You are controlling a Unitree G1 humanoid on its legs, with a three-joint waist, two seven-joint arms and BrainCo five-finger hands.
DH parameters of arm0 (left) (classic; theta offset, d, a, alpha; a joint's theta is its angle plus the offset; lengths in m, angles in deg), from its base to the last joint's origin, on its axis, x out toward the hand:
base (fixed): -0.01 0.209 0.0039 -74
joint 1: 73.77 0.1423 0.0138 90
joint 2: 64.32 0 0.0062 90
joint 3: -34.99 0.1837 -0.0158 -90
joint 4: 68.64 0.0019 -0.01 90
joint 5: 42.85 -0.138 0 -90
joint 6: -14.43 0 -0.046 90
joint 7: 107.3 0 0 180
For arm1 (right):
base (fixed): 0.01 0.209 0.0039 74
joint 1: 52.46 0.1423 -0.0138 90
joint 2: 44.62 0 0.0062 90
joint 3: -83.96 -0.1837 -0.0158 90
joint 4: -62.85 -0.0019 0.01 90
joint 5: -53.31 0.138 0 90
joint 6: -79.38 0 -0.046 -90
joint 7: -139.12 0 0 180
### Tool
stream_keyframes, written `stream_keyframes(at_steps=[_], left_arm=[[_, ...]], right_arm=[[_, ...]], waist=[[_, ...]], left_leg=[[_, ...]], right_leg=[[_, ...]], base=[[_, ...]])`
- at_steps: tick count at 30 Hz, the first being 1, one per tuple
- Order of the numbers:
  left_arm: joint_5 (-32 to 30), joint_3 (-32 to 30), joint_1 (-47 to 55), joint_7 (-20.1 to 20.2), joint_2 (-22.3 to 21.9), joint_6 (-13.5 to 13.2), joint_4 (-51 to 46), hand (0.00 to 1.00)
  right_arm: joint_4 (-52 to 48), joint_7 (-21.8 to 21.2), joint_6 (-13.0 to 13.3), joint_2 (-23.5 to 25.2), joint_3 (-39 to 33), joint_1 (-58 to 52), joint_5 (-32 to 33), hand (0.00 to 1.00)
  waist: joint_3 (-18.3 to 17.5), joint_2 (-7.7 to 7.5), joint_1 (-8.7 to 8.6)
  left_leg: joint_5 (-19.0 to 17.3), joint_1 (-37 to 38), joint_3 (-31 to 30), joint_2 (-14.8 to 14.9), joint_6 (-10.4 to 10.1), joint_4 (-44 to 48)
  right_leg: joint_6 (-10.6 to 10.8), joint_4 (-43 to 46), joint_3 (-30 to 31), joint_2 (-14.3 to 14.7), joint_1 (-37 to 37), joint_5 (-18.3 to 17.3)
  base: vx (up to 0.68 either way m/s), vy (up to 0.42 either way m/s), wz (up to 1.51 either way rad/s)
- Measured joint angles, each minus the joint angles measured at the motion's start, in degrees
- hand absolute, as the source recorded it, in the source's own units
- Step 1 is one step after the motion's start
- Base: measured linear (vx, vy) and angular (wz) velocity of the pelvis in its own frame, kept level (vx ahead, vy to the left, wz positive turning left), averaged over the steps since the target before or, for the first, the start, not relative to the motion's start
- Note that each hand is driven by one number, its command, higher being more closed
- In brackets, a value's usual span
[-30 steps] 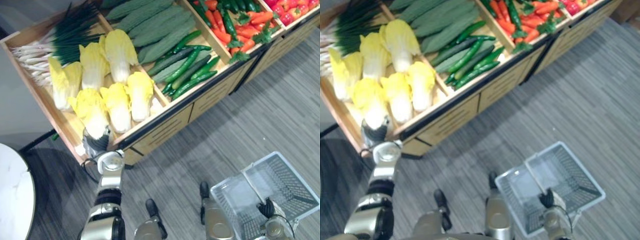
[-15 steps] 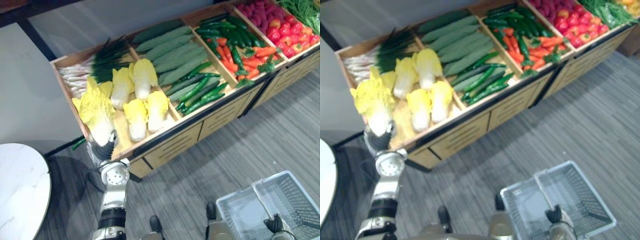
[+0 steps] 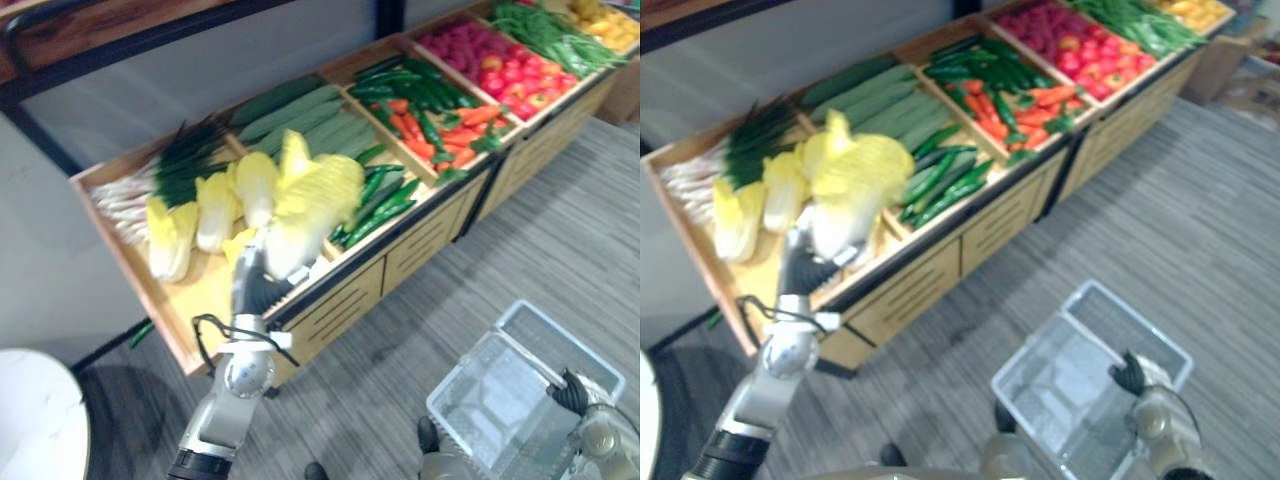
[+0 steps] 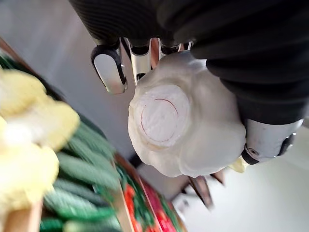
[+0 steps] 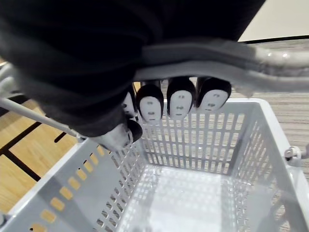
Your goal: Pick vegetable in the basket
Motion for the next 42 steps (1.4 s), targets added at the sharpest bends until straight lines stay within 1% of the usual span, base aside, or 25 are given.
stream_keyframes(at_steps=[1,2,3,4,5,7,9,10,13,15,17,18,20,21,23,27,29,31,33,35,38,40,42], left_arm=[[0.01,1.55,0.0,1.26,0.56,-0.72,-0.01,1.0],[0.14,2.15,-0.01,1.66,0.87,-0.98,0.0,1.0],[0.67,3.98,0.37,3.57,1.85,-1.97,0.15,1.0],[1.17,5.75,0.38,4.89,2.55,-2.43,0.36,1.0],[1.21,6.73,0.36,5.5,2.88,-2.53,0.46,1.0],[3.5,11.63,0.21,8.42,3.64,-2.92,1.82,1.0],[4.32,15.33,-0.14,10.14,3.63,-2.99,3.0,1.0],[5.14,17.76,-0.59,11.22,3.63,-3.01,3.55,1.0],[5.53,21.67,-1.95,13.06,3.73,-3.12,3.64,1.0],[5.52,25.39,-4.68,14.71,3.86,-4.31,3.69,1.0],[5.53,27.5,-6.47,15.86,3.89,-5.21,3.69,1.0],[5.58,28.34,-7.3,16.73,3.85,-5.48,3.69,1.0],[5.77,29.51,-8.32,17.28,3.87,-5.54,4.19,1.0],[7.11,30.47,-8.98,18.28,3.83,-5.66,5.3,1.0],[7.83,31.28,-9.07,18.75,3.9,-5.74,6.62,1.0],[7.83,33.16,-9.39,20.42,3.94,-6.3,11.17,1.0],[7.83,33.85,-9.39,21.11,3.95,-6.61,12.75,1.0],[7.83,34.1,-9.41,21.73,4.5,-6.9,13.69,1.0],[7.81,34.45,-9.53,22.19,4.63,-7.31,15.37,1.0],[7.76,34.83,-9.73,23.23,4.62,-7.31,16.41,1.0],[7.05,36.39,-10.59,25.0,4.21,-7.27,18.37,1.0],[5.72,36.38,-10.95,25.39,2.99,-7.23,21.27,1.0],[1.99,36.44,-11.15,25.26,0.41,-6.51,25.83,1.0]], right_arm=[[-0.51,-0.43,0.48,-1.1,1.55,0.71,0.09,1.0],[-0.77,-0.7,0.63,-1.42,2.11,1.09,0.16,1.0],[-1.63,-1.7,0.93,-2.12,4.28,2.96,0.34,1.0],[-1.95,-2.17,0.94,-2.73,6.3,4.49,0.33,1.0],[-2.28,-2.33,0.86,-3.02,7.29,5.12,0.34,1.0],[-6.2,-4.18,0.66,-4.6,11.26,6.31,0.32,1.0],[-10.6,-4.68,0.56,-6.05,14.6,6.97,0.33,1.0],[-13.73,-4.98,0.55,-6.59,15.72,7.13,0.33,1.0],[-19.14,-6.28,0.57,-8.15,19.16,8.89,0.36,1.0],[-22.83,-6.99,1.27,-8.99,22.82,11.58,0.47,1.0],[-24.79,-7.09,1.82,-9.87,26.07,13.28,0.93,1.0],[-25.93,-7.5,2.26,-10.28,27.82,14.55,0.99,1.0],[-26.57,-8.3,3.2,-10.37,28.91,15.85,1.01,1.0],[-26.57,-8.89,3.48,-11.16,31.55,18.08,1.04,1.0],[-26.57,-9.2,3.71,-11.72,33.83,20.43,1.05,1.0],[-26.45,-9.26,3.53,-12.94,38.75,26.53,0.97,1.0],[-26.44,-9.27,3.45,-13.64,40.27,27.35,0.98,1.0],[-26.42,-9.37,3.4,-13.87,43.15,30.39,0.94,1.0],[-26.38,-9.56,3.47,-13.88,45.12,32.77,0.93,1.0],[-26.23,-9.91,3.62,-13.83,46.04,34.54,0.94,1.0],[-26.22,-10.87,3.81,-13.57,46.16,37.44,0.99,1.0],[-26.25,-10.98,3.82,-13.27,46.58,39.02,0.99,1.0],[-27.09,-11.08,3.81,-12.82,46.59,39.97,0.98,1.0]], waist=[[-0.29,0.12,-0.2],[-0.29,0.12,-0.36],[-0.41,0.3,-1.31],[-0.43,0.33,-1.2],[-0.43,0.34,-1.23],[-0.51,0.47,-1.25],[-0.63,0.47,-1.32],[-0.74,0.46,-1.38],[-0.96,0.43,-1.28],[-1.09,0.63,-1.35],[-1.61,0.93,-1.3],[-2.11,1.12,-1.27],[-2.14,1.18,-1.38],[-2.18,1.24,-1.51],[-2.2,1.28,-1.26],[-2.22,1.33,-1.44],[-2.25,1.37,-1.8],[-2.29,1.43,-2.3],[-2.36,1.55,-2.8],[-2.41,1.64,-2.7],[-2.32,2.03,-2.96],[-2.33,2.03,-2.99],[-2.32,2.0,-3.12]], left_leg=[[-0.15,0.4,1.32,-0.17,-0.04,-0.1],[-0.22,0.72,1.88,-0.22,-0.07,-0.16],[-0.54,1.73,4.01,-0.31,-0.29,-0.44],[-1.05,2.86,6.35,-0.45,-0.39,-0.45],[-1.28,3.33,7.53,-0.48,-0.44,-0.44],[-2.31,5.76,11.99,-0.56,-1.15,-0.45],[-3.0,7.09,15.26,-0.42,-1.79,-0.43],[-3.46,7.86,17.3,-0.17,-2.23,-0.13],[-5.52,8.25,20.87,1.18,-3.21,3.14],[-7.28,8.48,24.07,3.05,-4.14,6.87],[-7.82,8.85,26.33,4.16,-4.86,8.31],[-8.1,8.82,27.71,4.74,-5.25,9.11],[-8.2,8.91,29.16,5.34,-5.38,10.12],[-8.4,9.49,30.61,5.78,-5.66,10.82],[-8.64,9.95,32.33,6.06,-5.92,11.45],[-10.05,10.59,35.63,6.36,-5.97,13.52],[-10.41,10.75,36.3,6.42,-6.1,13.92],[-11.4,10.74,37.78,6.86,-6.15,15.54],[-11.61,10.77,38.64,7.12,-6.22,16.14],[-11.67,11.13,39.74,7.53,-6.26,17.0],[-11.67,11.76,40.84,7.9,-6.26,17.27],[-11.71,12.07,41.53,8.0,-6.31,17.24],[-12.05,11.95,41.71,7.96,-6.59,17.31]], right_leg=[[0.22,0.02,1.38,0.18,-0.46,0.19],[0.22,0.01,1.84,0.26,-0.53,0.26],[0.35,0.08,3.91,0.65,-0.93,0.5],[0.58,0.1,6.24,1.27,-1.4,0.92],[0.64,0.09,7.3,1.52,-1.49,1.08],[0.71,0.1,11.08,2.57,-1.49,1.42],[0.57,0.1,13.67,3.43,-1.55,1.59],[0.46,0.14,15.02,4.16,-1.61,1.67],[0.36,0.34,17.75,5.64,-2.08,1.89],[0.36,1.22,20.03,7.27,-2.57,1.96],[0.29,1.59,21.01,8.38,-2.75,2.03],[0.29,2.22,21.68,9.08,-3.4,2.02],[0.29,2.36,22.0,9.38,-3.43,2.03],[0.29,2.75,22.75,9.96,-3.49,2.03],[0.29,3.11,23.72,10.56,-3.57,2.02],[0.3,2.98,26.27,11.11,-4.48,1.98],[0.33,3.03,26.44,11.25,-4.51,1.97],[0.4,3.1,26.6,11.39,-5.43,2.36],[0.34,3.09,26.92,11.67,-5.74,2.52],[0.2,4.05,27.35,12.56,-6.43,3.28],[0.2,4.62,27.4,13.15,-6.41,3.27],[0.19,5.0,27.45,13.43,-6.38,3.18],[-0.14,4.85,27.46,13.39,-6.36,2.75]], base=[[0.01,0.0,-0.63],[0.02,-0.007,-0.66],[0.02,-0.009,-0.85],[0.02,-0.011,-0.96],[0.01,-0.017,-0.93],[0.01,-0.022,-0.89],[0.0,-0.018,-0.84],[0.0,-0.027,-0.75],[0.03,-0.052,-0.66],[0.05,-0.063,-0.57],[0.02,-0.061,-0.43],[0.01,-0.046,-0.37],[-0.01,-0.041,-0.22],[-0.03,-0.032,-0.24],[-0.06,-0.017,-0.32],[-0.07,-0.008,-0.39],[-0.05,-0.007,-0.23],[-0.04,0.011,-0.3],[-0.01,0.013,-0.2],[0.02,0.008,-0.23],[0.0,-0.009,-0.14],[-0.04,-0.019,-0.08],[-0.08,-0.035,-0.03]])
